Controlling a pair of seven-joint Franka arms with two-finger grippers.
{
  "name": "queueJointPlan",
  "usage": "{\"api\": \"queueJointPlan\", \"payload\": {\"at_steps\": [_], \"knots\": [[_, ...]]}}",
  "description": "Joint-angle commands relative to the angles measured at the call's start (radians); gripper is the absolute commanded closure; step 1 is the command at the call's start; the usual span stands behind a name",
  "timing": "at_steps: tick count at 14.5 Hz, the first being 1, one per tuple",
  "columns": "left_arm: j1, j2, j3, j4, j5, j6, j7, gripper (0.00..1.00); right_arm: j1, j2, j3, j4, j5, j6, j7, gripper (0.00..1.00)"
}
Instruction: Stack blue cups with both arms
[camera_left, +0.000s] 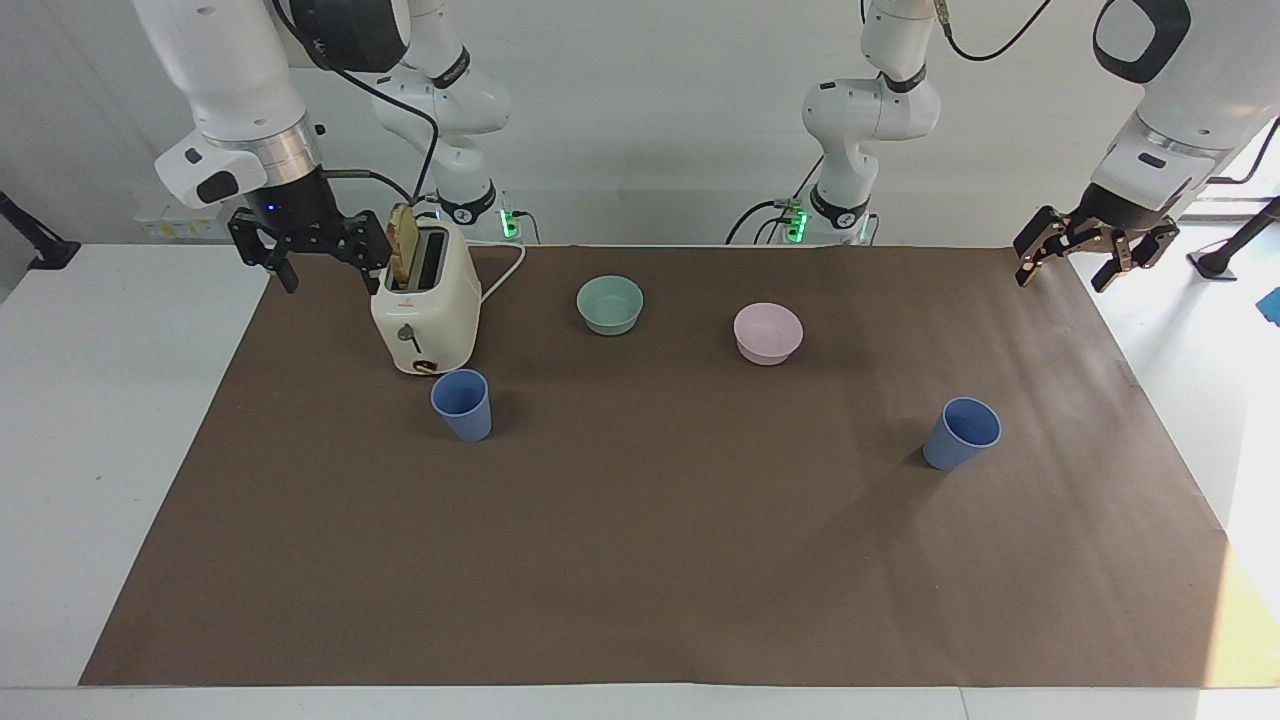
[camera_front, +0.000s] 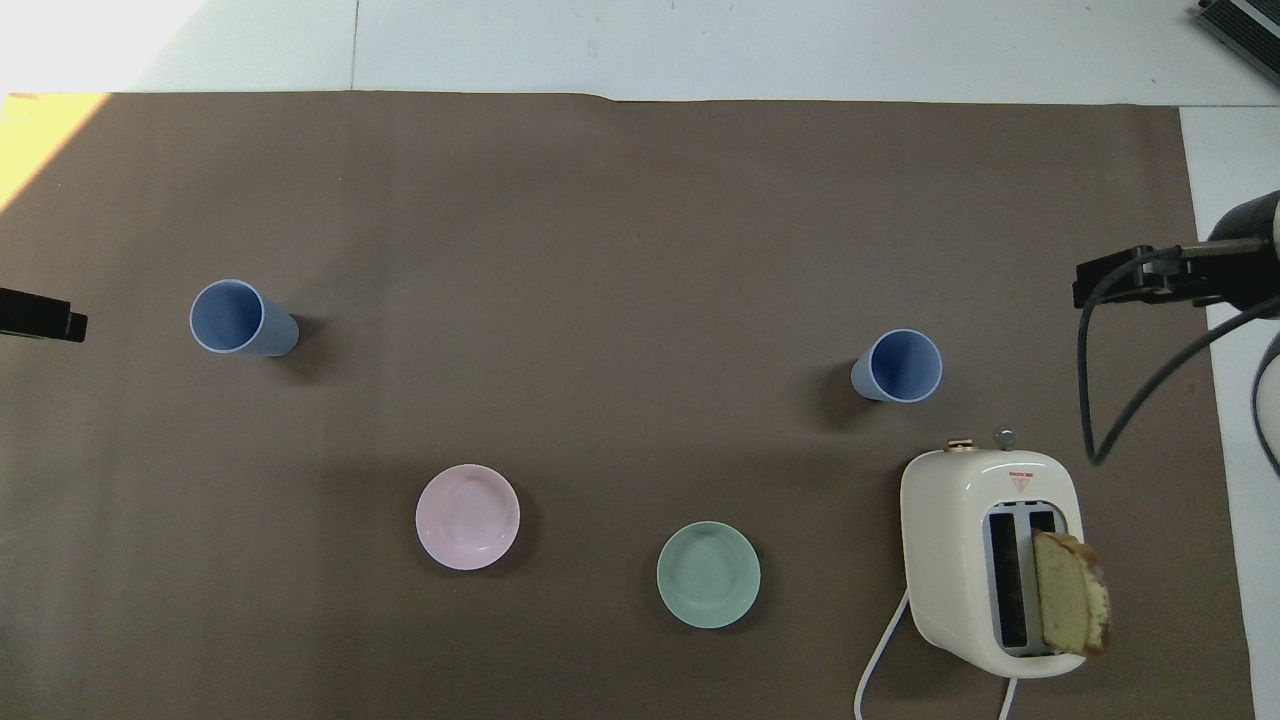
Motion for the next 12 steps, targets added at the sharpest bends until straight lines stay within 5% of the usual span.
{"api": "queueJointPlan", "payload": {"at_steps": [1, 12], "knots": [[-0.010, 0.004, 0.008, 0.004, -0.003, 0.013, 0.012, 0.00, 0.000, -0.025, -0.007, -0.034, 0.007, 0.024, -0.017, 0.00], [-0.010, 0.001, 0.006, -0.004, -0.006, 0.042, 0.018, 0.00, 0.000, -0.032, -0.007, -0.044, 0.007, 0.024, -0.018, 0.00]]}}
